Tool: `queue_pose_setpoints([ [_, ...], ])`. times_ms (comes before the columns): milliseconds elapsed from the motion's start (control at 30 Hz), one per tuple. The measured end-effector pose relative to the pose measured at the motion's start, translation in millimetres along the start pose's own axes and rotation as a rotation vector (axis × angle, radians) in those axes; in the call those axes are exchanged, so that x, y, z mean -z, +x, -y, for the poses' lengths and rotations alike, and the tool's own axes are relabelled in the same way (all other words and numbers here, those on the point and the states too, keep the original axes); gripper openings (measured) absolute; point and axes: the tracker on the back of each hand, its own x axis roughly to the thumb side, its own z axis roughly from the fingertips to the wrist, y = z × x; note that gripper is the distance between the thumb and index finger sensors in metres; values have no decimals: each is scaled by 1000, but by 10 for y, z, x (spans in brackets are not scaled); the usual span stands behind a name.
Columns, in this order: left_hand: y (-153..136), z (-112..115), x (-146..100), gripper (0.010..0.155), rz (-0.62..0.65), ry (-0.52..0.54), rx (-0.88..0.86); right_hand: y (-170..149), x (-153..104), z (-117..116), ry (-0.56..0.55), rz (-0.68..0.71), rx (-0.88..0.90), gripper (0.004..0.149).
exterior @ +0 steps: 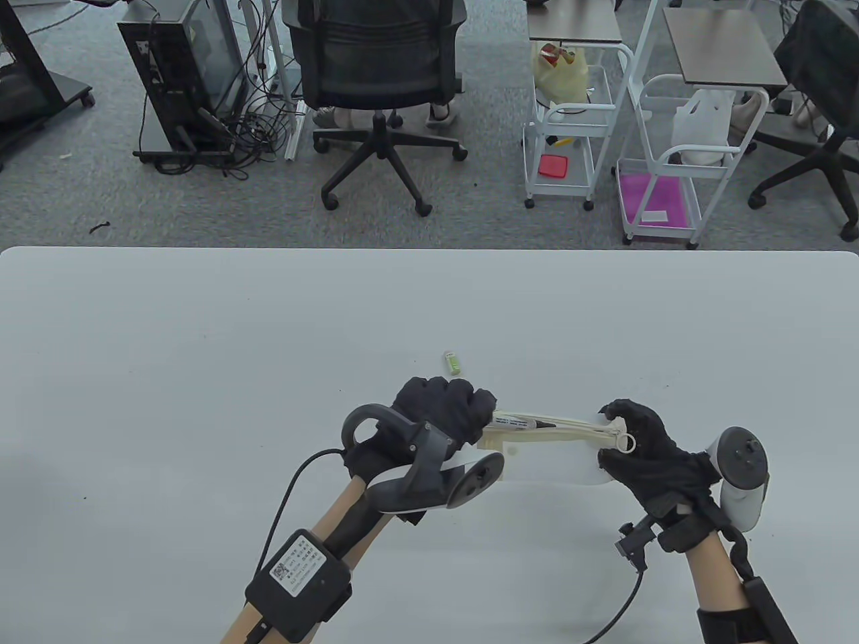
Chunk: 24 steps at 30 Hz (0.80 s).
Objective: Put marker and eraser into the pencil pouch
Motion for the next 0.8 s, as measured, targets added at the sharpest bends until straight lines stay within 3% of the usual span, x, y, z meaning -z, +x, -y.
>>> queue_pose_setpoints([
  [200,206,18,82,49,35,47,-11,11,-1,-9,2,12,22,68],
  [367,249,34,128,41,39,87,-31,19,-3,-11,1,13,44,68],
  [567,234,35,100,42,21,37,-21,44,-12,19,-48,32,54,67],
  [800,-50,92,-216,69,-115,99,-193,21,-17,56,-60,29,76,67],
])
